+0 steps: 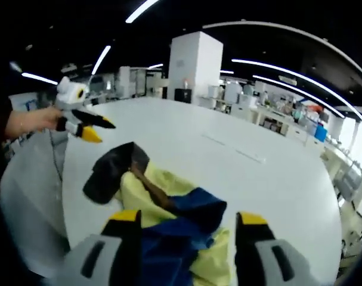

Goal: Fold the garment on the visible template until the final outline fits inside the template.

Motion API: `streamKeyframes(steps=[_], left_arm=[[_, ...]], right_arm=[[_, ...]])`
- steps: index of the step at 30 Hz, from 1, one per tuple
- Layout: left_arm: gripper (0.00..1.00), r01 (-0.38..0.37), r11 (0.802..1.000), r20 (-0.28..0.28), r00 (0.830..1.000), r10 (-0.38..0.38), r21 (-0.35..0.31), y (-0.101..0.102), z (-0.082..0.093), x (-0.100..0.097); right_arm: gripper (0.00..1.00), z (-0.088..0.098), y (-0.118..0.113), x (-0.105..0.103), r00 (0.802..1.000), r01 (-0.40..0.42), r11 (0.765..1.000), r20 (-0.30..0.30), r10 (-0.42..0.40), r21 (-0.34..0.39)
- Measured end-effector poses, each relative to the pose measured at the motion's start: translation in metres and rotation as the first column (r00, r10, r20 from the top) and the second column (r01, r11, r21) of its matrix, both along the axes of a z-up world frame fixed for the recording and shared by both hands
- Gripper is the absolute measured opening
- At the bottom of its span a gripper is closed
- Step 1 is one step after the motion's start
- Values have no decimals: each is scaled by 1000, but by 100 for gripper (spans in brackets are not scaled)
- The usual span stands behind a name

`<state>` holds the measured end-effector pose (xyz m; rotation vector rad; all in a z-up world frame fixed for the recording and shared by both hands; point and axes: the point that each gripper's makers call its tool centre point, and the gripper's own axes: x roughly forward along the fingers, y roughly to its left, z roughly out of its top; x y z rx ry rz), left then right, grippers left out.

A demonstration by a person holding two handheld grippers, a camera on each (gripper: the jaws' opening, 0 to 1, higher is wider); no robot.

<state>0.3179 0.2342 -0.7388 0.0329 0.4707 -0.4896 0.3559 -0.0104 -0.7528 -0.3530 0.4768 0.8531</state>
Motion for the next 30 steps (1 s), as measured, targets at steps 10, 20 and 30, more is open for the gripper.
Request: streamKeyframes(steps=[10, 20, 30], left_arm=[[42, 70, 997, 10, 997, -71, 17, -16, -5, 22], [28, 126, 992, 48, 991, -127, 20, -26, 1, 44], [26, 229, 968, -24, 973, -228, 101, -36, -23, 44]], right_arm=[[46, 2, 15, 16, 993, -110, 993, 44, 112, -45], [37, -17, 26, 18, 970, -238, 962, 20, 243, -131], [32, -42, 24, 25, 950, -305, 922, 0, 313, -238]])
